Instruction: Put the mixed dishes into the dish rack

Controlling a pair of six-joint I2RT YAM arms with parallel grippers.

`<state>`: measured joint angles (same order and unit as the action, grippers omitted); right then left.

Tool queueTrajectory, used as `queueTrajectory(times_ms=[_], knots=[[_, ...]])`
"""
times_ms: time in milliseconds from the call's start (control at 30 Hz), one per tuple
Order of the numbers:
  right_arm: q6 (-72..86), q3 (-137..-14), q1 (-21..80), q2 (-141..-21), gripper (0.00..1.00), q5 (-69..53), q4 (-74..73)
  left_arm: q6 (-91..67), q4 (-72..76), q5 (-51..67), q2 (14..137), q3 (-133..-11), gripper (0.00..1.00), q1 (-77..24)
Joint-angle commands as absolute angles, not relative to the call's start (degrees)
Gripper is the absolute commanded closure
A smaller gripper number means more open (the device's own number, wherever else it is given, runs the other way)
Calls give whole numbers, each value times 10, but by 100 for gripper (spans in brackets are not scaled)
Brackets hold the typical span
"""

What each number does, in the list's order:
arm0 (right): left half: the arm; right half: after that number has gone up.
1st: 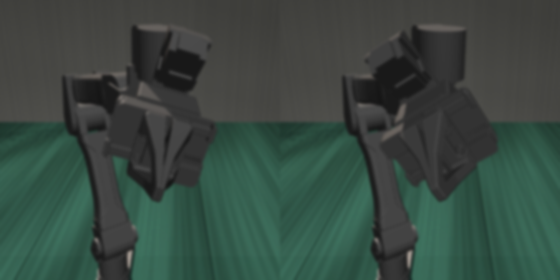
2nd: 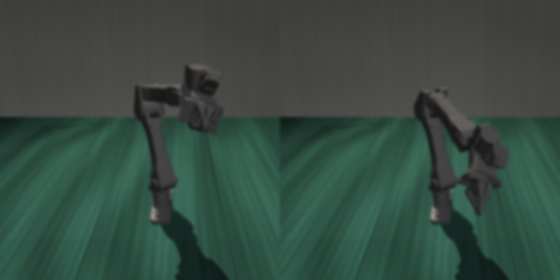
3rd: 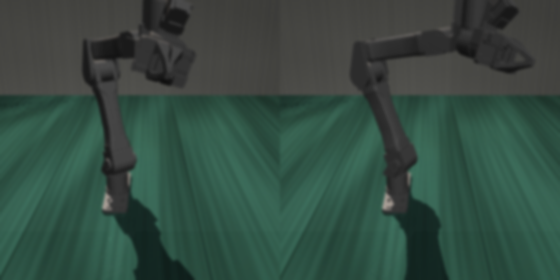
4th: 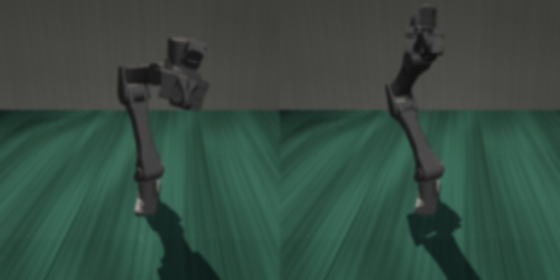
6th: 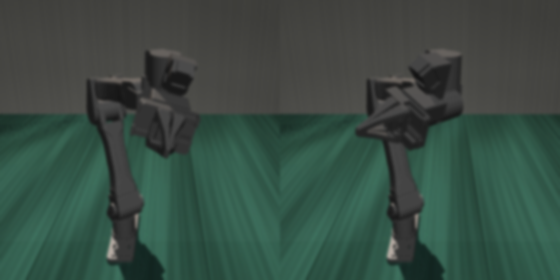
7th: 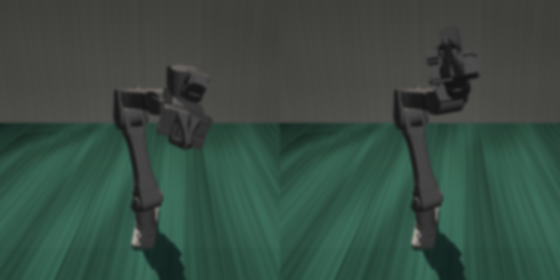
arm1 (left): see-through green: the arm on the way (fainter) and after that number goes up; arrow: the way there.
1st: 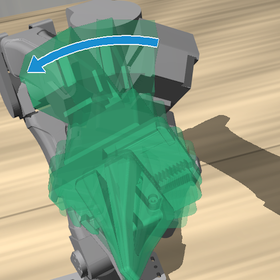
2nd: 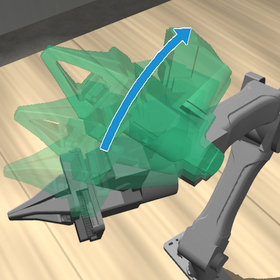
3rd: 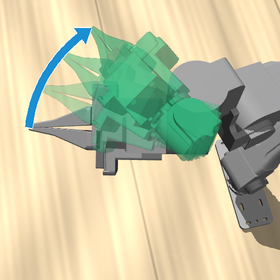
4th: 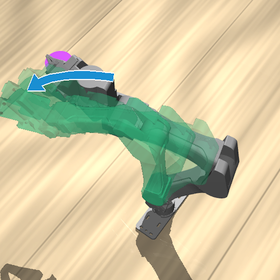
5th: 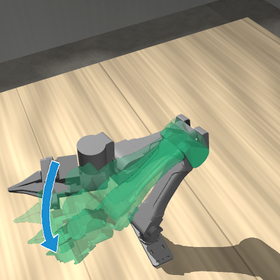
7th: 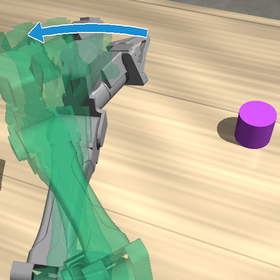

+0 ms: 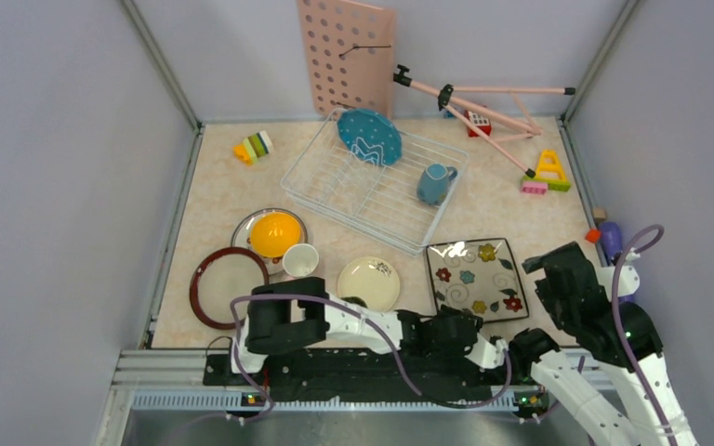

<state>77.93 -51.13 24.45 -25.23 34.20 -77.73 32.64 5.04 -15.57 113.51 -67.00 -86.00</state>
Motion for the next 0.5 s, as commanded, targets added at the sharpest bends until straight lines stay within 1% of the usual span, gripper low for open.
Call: queueTrajectory(times_ms=[0, 33, 100, 133, 233, 367, 467], knots=[[767, -534, 241, -246, 3, 354, -792, 314, 101, -273, 1171, -668, 55, -872], [768, -533, 241, -245, 3, 353, -793, 313, 117, -304, 1178, -668, 61, -874], [769, -530, 241, -241, 3, 346, -794, 309, 130, -337, 1184, -673, 68, -875], [770, -526, 241, -240, 3, 341, -795, 298, 128, -349, 1183, -680, 74, -875], [775, -507, 241, -237, 3, 319, -802, 261, 100, -347, 1166, -701, 99, -875], [790, -475, 241, -232, 3, 277, -800, 229, 97, -333, 1132, -705, 100, -873], [815, -439, 241, -215, 3, 252, -785, 183, 77, -291, 1097, -708, 100, -860]])
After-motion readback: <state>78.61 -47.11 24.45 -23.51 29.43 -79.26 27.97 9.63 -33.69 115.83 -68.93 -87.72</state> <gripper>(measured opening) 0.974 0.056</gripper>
